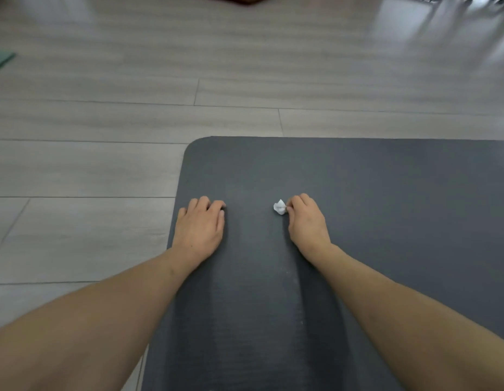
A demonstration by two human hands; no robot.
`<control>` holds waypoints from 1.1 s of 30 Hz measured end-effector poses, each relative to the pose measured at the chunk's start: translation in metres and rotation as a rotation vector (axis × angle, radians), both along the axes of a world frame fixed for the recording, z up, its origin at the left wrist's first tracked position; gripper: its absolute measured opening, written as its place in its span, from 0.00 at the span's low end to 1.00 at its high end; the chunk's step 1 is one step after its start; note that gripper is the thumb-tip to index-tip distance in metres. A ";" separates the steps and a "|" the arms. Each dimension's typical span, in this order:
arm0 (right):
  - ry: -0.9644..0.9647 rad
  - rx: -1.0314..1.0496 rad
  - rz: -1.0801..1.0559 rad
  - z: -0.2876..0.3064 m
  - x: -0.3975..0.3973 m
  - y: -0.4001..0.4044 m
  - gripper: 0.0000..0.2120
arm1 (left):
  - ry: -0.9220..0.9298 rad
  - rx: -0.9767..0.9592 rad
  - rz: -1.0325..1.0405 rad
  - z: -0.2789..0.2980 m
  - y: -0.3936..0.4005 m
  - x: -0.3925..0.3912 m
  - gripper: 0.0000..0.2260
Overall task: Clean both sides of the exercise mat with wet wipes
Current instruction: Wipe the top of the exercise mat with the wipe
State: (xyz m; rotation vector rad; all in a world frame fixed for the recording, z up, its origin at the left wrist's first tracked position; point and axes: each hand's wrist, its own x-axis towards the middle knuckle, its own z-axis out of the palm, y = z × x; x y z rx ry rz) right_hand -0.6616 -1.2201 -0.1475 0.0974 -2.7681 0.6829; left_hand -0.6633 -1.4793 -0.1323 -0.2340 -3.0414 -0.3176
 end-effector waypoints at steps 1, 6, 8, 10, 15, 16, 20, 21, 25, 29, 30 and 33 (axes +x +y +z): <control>0.001 -0.006 0.015 -0.001 -0.015 0.001 0.04 | 0.016 0.004 0.015 -0.002 -0.002 -0.011 0.12; 0.022 -0.142 -0.023 -0.009 -0.055 0.006 0.05 | 0.070 0.065 0.036 -0.016 -0.021 -0.071 0.15; 0.023 -0.159 -0.031 -0.012 -0.055 0.007 0.05 | 0.034 0.093 0.054 -0.024 -0.031 -0.085 0.17; 0.009 -0.160 -0.032 -0.013 -0.056 0.007 0.05 | -0.005 0.132 0.088 -0.029 -0.032 -0.088 0.20; -0.039 -0.172 -0.053 -0.011 -0.060 0.005 0.04 | -0.081 0.075 0.133 -0.024 -0.025 -0.091 0.26; -0.042 -0.169 -0.050 -0.010 -0.061 0.005 0.04 | -0.099 0.061 0.141 -0.023 -0.024 -0.092 0.27; -0.053 -0.168 -0.043 -0.008 -0.075 0.005 0.04 | -0.126 0.050 0.157 -0.022 -0.024 -0.095 0.27; -0.057 -0.167 -0.038 -0.007 -0.084 0.005 0.04 | -0.130 0.048 0.160 -0.021 -0.024 -0.095 0.28; -0.054 -0.124 -0.012 -0.001 -0.143 -0.009 0.05 | -0.137 0.043 0.171 -0.019 -0.024 -0.096 0.31; -0.082 -0.121 -0.003 -0.002 -0.187 -0.032 0.06 | -0.133 0.036 0.193 -0.020 -0.024 -0.096 0.32; -0.083 -0.126 -0.004 -0.002 -0.197 -0.037 0.06 | -0.138 0.040 0.192 -0.020 -0.024 -0.097 0.32; -0.096 -0.129 0.002 0.002 -0.227 -0.055 0.06 | -0.142 0.023 0.174 -0.022 -0.025 -0.096 0.31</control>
